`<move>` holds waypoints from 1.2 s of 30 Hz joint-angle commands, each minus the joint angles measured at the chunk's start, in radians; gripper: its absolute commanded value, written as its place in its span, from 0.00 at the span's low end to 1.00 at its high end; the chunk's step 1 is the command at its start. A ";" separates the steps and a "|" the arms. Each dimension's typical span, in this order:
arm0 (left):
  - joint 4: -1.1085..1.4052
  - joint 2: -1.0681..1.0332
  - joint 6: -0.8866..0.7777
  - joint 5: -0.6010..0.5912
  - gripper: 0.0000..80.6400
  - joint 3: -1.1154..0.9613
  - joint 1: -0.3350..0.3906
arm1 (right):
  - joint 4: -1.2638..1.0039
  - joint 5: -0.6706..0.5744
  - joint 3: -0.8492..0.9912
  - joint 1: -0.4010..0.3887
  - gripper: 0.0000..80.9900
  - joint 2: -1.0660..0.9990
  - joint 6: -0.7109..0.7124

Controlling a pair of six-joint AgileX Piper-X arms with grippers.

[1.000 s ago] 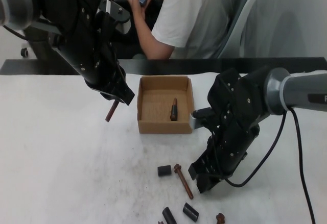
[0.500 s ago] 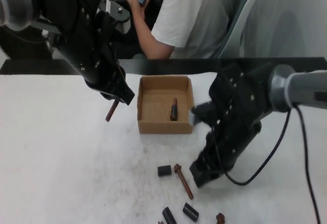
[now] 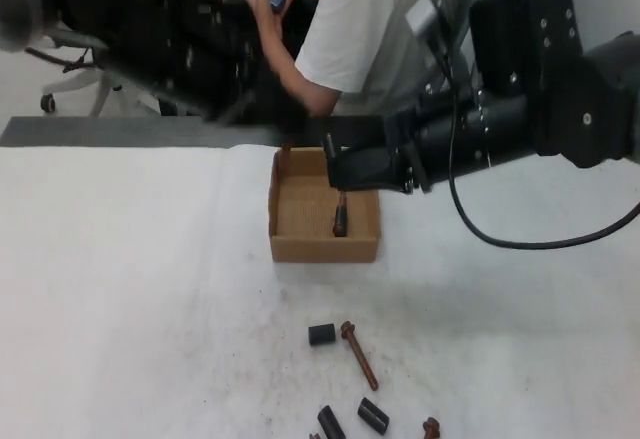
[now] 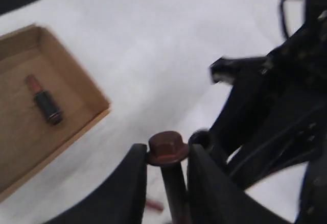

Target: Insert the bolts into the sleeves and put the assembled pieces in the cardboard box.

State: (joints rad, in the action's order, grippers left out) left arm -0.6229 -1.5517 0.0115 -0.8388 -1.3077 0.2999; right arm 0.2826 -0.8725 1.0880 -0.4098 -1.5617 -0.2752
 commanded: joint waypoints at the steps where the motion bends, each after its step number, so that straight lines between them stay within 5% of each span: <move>1: 0.193 0.016 -0.127 -0.114 0.00 -0.005 -0.022 | -0.034 -0.092 0.004 0.005 0.01 0.012 -0.048; 15: 0.572 -0.007 -0.328 -0.232 0.00 0.010 -0.107 | -0.039 -0.226 0.004 0.024 0.01 0.012 0.043; 19: 0.803 -0.007 -0.518 -0.232 0.00 0.104 -0.112 | -0.110 -0.224 -0.002 0.024 0.01 0.012 0.077; 26: 1.334 -0.009 -0.880 -0.213 0.00 0.302 -0.132 | -0.250 -0.055 -0.038 0.024 0.01 0.015 0.148; 36: 1.383 -0.008 -0.820 -0.247 0.00 0.351 -0.132 | -0.247 0.116 -0.124 0.023 0.01 0.015 0.322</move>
State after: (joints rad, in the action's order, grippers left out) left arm 0.7339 -1.5636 -0.8407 -1.0791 -0.9550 0.1702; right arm 0.0529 -0.7746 0.9681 -0.3893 -1.5602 0.0246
